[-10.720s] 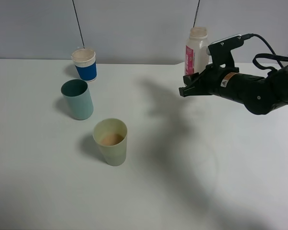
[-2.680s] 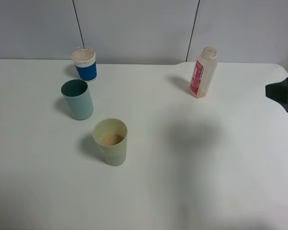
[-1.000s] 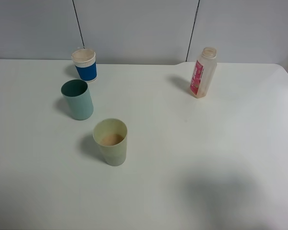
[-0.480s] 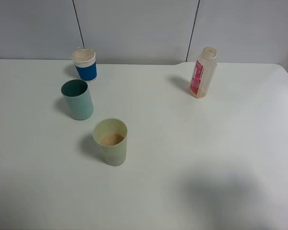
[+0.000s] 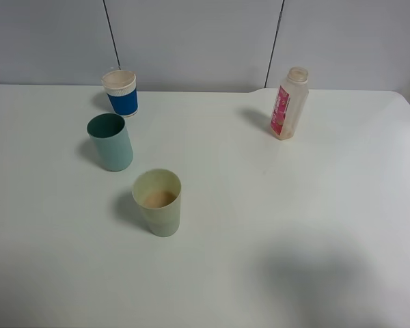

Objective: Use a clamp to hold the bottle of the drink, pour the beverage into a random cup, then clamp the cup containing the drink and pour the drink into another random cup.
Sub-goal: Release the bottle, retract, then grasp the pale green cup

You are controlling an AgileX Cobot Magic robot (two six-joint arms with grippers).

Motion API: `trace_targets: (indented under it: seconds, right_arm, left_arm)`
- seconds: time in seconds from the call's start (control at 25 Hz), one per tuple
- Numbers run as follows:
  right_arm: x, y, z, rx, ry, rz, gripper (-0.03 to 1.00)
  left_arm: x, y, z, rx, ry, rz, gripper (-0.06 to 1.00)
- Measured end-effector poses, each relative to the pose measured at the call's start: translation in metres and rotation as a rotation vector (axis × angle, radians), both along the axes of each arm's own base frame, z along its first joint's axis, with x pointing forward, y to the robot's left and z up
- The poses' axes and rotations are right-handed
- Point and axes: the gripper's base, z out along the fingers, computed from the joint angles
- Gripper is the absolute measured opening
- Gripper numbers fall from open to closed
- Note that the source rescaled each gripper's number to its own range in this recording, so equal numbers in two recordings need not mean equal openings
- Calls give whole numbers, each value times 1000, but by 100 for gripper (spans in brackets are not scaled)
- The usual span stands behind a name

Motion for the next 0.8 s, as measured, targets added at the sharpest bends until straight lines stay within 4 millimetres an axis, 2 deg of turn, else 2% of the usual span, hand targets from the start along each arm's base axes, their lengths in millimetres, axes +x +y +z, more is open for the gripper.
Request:
trace_targets:
  seconds: [0.24,0.56,0.8]
  right_arm:
    - [0,0,0,0,0,-44,99]
    - [-2,1,0,1,0,-232,99]
    - [-2,1,0,1,0,-257,99]
  left_arm:
    - [0,0,0,0,0,0,95]
    - [0,0,0,0,0,0,95]
    - [0,0,0,0,0,0,95]
